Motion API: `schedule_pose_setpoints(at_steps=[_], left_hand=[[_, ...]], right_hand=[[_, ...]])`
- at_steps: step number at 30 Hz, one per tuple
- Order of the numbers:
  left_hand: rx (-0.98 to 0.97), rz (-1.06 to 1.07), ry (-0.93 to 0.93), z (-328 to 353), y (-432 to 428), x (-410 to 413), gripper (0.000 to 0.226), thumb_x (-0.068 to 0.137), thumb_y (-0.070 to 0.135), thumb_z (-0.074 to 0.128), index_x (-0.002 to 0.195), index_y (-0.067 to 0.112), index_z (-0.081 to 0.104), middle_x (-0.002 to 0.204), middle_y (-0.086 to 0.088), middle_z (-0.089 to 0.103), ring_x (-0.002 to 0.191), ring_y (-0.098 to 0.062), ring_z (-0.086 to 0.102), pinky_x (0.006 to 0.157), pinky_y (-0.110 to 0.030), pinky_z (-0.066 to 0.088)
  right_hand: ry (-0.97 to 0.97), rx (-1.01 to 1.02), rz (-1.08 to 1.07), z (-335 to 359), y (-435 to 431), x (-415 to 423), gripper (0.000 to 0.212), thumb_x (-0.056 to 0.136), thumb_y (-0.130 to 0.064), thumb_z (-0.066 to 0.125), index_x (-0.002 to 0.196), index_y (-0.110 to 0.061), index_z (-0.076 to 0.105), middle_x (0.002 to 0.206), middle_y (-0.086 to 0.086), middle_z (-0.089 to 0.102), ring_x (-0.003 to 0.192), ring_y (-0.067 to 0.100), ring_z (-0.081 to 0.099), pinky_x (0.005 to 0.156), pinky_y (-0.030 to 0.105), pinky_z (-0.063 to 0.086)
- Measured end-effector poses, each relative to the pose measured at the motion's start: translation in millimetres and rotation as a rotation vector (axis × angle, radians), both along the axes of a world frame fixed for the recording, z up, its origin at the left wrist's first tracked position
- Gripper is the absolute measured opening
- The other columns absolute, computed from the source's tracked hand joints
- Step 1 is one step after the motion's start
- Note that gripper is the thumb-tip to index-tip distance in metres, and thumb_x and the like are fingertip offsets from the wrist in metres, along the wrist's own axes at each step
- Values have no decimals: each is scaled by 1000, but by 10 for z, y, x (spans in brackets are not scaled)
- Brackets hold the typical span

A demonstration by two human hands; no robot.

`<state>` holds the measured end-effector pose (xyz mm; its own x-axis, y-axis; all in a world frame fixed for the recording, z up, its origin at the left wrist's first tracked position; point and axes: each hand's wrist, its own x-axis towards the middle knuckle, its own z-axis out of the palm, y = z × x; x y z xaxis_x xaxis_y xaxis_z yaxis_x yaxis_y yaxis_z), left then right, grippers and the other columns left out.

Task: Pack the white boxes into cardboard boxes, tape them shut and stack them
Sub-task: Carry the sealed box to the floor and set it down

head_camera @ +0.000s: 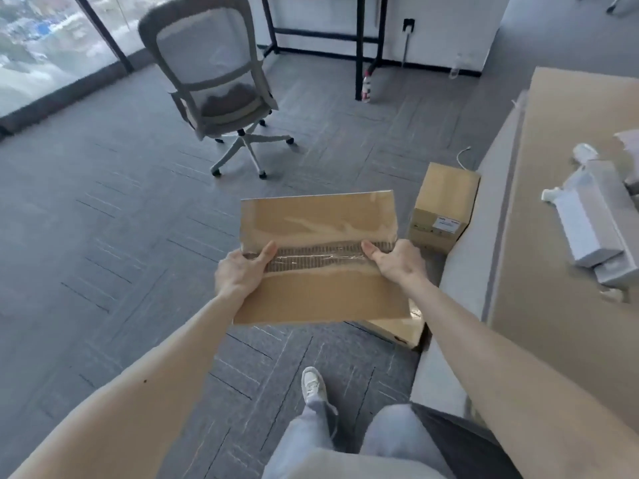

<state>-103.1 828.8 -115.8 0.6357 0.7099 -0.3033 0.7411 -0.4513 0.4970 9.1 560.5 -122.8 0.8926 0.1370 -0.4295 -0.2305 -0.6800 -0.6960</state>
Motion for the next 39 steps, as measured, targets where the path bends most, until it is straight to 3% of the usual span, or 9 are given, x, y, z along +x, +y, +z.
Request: schedule_pose_setpoints(at_steps=[3, 7, 12, 16, 23, 27, 30, 36, 39], left_hand=[[-24, -91, 67, -274, 146, 421, 97, 63, 98, 41, 106, 17, 72, 96, -9, 71, 90, -31, 66, 81, -40, 55], [-89, -190, 178, -770, 114, 876, 90, 68, 93, 48, 108, 15, 70, 98, -8, 71, 89, -30, 65, 80, -39, 54], [-119, -279, 299, -1537, -190, 1420, 87, 77, 85, 51, 112, 6, 63, 109, -13, 68, 103, -35, 64, 84, -40, 50], [-179, -308, 354, -2263, -461, 1822, 83, 75, 84, 54, 116, 13, 64, 114, -9, 69, 108, -33, 63, 93, -45, 51], [-187, -393, 445, -3545, -869, 2429, 74, 80, 78, 56, 110, 11, 58, 114, -11, 65, 109, -35, 61, 84, -39, 46], [-190, -435, 464, -4206, -1029, 2670, 71, 81, 76, 57, 112, 13, 57, 116, -11, 65, 111, -34, 61, 81, -37, 44], [-184, -459, 483, -4629, -1106, 2776, 77, 83, 75, 56, 121, 8, 56, 121, -13, 64, 115, -34, 59, 80, -35, 40], [-204, -461, 511, -5215, -1186, 2785, 77, 81, 77, 56, 121, 11, 54, 113, -9, 61, 112, -34, 59, 82, -37, 45], [-214, -462, 520, -5379, -1216, 2769, 76, 81, 77, 56, 120, 12, 54, 119, -13, 63, 112, -34, 59, 80, -36, 43]], right_hand=[[62, -47, -106, -271, 23, 91, 66, 83, -68, 59, 92, -2, 57, 85, 7, 60, 78, 26, 54, 64, 32, 37], [142, -80, -229, -793, -68, 215, 79, 83, -67, 60, 128, -1, 57, 123, 15, 64, 113, 33, 59, 78, 32, 41], [241, -118, -318, -1520, -352, 507, 73, 82, -67, 61, 122, -6, 60, 118, 13, 66, 111, 33, 60, 80, 33, 42], [319, -123, -382, -2240, -630, 778, 74, 80, -69, 61, 128, -13, 60, 123, 10, 66, 114, 31, 59, 87, 35, 46], [394, -142, -528, -3579, -987, 1067, 55, 71, -73, 63, 95, -23, 65, 101, 3, 70, 103, 28, 63, 89, 39, 50], [410, -148, -581, -4198, -1107, 1201, 71, 68, -77, 61, 106, -18, 69, 105, 4, 70, 104, 26, 63, 88, 36, 52], [426, -138, -614, -4624, -1207, 1270, 51, 80, -57, 70, 109, -15, 69, 105, 4, 69, 104, 24, 63, 86, 31, 49], [421, -161, -616, -5219, -1334, 1281, 50, 80, -57, 71, 105, -13, 70, 105, 7, 70, 102, 27, 65, 88, 36, 53], [414, -161, -599, -5384, -1372, 1273, 49, 80, -57, 70, 104, -15, 71, 105, 6, 71, 102, 26, 65, 88, 36, 53]])
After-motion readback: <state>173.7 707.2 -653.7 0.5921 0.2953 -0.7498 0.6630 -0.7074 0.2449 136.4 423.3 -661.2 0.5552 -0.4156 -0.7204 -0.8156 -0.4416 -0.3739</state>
